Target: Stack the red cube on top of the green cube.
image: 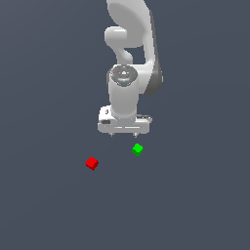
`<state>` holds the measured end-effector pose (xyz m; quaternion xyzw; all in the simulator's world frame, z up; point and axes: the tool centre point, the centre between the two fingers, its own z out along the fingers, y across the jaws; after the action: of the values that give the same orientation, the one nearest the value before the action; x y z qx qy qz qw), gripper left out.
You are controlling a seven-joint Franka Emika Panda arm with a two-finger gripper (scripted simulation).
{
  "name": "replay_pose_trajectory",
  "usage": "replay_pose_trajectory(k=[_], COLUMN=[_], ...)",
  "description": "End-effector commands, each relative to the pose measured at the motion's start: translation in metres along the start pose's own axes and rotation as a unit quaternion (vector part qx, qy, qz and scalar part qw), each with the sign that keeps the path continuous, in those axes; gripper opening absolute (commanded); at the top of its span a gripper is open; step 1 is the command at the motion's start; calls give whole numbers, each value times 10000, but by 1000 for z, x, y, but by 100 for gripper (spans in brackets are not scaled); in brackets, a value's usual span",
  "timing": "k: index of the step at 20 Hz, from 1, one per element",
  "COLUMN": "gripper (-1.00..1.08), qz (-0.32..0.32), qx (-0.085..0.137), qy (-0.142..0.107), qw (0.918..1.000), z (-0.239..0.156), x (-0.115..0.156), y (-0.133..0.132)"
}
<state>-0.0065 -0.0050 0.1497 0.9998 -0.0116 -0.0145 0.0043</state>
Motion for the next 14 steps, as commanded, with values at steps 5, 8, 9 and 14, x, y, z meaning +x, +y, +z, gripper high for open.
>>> replay_pose_trajectory(k=[5, 8, 9, 14], gripper=[100, 100, 100, 100], qz=[63, 194, 253, 665], qx=[1, 3, 4, 13], qy=[3, 10, 14, 36], qw=[10000, 9998, 9997, 9978], z=[2, 6, 8, 22], x=[3, 9, 12, 29], y=[3, 10, 13, 35])
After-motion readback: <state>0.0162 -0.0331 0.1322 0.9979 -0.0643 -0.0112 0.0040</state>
